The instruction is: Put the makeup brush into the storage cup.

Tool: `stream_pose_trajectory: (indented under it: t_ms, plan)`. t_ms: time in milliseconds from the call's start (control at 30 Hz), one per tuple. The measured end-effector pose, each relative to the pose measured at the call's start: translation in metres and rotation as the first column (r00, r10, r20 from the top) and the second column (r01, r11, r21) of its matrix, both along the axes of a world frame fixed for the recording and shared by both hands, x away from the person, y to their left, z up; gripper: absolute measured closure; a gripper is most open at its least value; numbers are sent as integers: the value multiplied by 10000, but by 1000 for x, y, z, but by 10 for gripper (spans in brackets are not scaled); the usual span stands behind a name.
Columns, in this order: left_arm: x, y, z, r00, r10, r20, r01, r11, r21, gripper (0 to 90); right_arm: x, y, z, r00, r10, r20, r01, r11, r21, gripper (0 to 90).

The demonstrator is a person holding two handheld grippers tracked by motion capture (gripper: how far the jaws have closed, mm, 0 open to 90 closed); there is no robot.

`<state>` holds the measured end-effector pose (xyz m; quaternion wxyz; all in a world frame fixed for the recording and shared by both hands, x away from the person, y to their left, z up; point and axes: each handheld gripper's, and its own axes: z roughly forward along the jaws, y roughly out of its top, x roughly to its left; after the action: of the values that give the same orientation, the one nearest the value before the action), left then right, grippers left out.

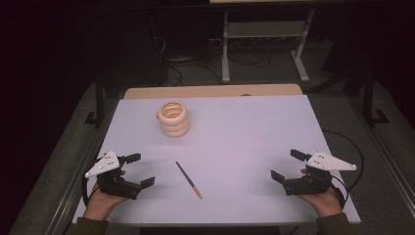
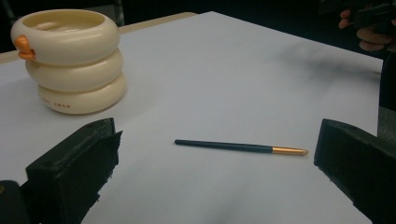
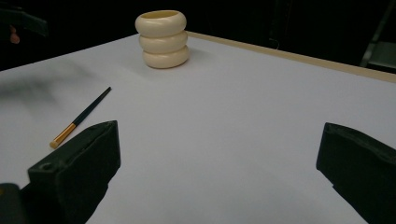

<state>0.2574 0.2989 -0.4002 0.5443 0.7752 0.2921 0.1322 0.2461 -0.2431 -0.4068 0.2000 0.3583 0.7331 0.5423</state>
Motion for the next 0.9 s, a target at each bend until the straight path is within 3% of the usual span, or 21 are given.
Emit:
stream_pose_trajectory:
  t_ms: [367, 900]
  plan:
    - [2, 2, 2, 10000, -41, 64, 41, 10000, -46, 0, 0, 0, 1, 9999, -3, 125, 3, 10000, 36, 0]
    - [12, -8, 2, 9992, -379, 117, 379, 9993, -34, 0, -1, 0, 0, 9998, -32, 213, 28, 9998, 175, 0]
